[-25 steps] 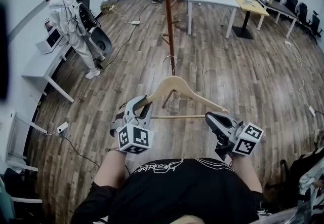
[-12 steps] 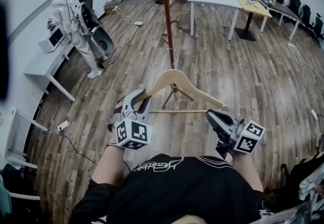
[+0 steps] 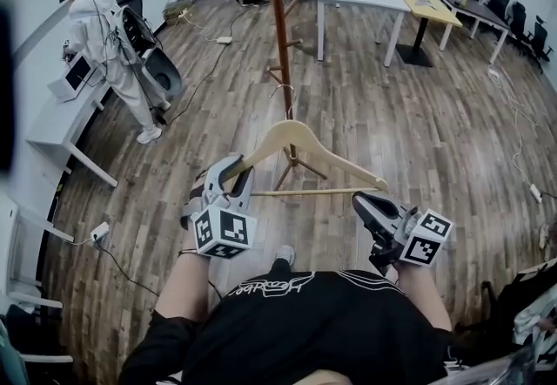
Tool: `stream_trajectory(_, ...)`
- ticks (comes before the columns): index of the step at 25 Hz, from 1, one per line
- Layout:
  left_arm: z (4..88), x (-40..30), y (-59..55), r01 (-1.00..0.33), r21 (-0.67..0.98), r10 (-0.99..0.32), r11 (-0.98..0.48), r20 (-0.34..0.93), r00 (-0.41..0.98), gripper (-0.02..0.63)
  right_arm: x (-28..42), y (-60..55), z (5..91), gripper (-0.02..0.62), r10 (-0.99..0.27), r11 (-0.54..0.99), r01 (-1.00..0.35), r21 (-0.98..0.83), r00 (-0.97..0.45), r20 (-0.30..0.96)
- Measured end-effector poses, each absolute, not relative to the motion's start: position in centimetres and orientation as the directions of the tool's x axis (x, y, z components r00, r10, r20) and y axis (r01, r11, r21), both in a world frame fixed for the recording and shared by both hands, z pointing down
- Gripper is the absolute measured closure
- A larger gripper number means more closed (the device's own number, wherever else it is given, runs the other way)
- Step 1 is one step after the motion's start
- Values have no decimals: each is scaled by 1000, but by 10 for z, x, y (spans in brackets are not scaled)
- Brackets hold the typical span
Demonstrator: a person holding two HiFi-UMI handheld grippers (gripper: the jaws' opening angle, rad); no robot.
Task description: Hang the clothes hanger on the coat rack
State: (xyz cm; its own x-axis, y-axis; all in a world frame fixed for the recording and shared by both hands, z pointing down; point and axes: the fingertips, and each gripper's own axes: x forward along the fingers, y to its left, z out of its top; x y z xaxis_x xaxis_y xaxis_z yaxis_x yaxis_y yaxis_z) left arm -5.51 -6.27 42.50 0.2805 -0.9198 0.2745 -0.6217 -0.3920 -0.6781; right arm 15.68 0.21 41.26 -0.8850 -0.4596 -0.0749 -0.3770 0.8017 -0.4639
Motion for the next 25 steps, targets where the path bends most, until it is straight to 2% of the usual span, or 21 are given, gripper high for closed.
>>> stream_trajectory(12, 413, -97, -228, -592, -688, -902, -420, 248, 353, 509, 107, -146, 415, 556, -531, 758, -439, -483, -845, -66)
stream_trajectory(19, 396, -133, -295, -590, -709, -908, -387, 184, 376, 509, 58, -209, 410, 555, -516, 781, -432, -451, -853, -78)
stream_trajectory(25, 373, -139, -331, -633, -679, -909, -372, 128, 397, 509, 45, -236, 397, 555, -503, 805, -442, -395, -862, -62)
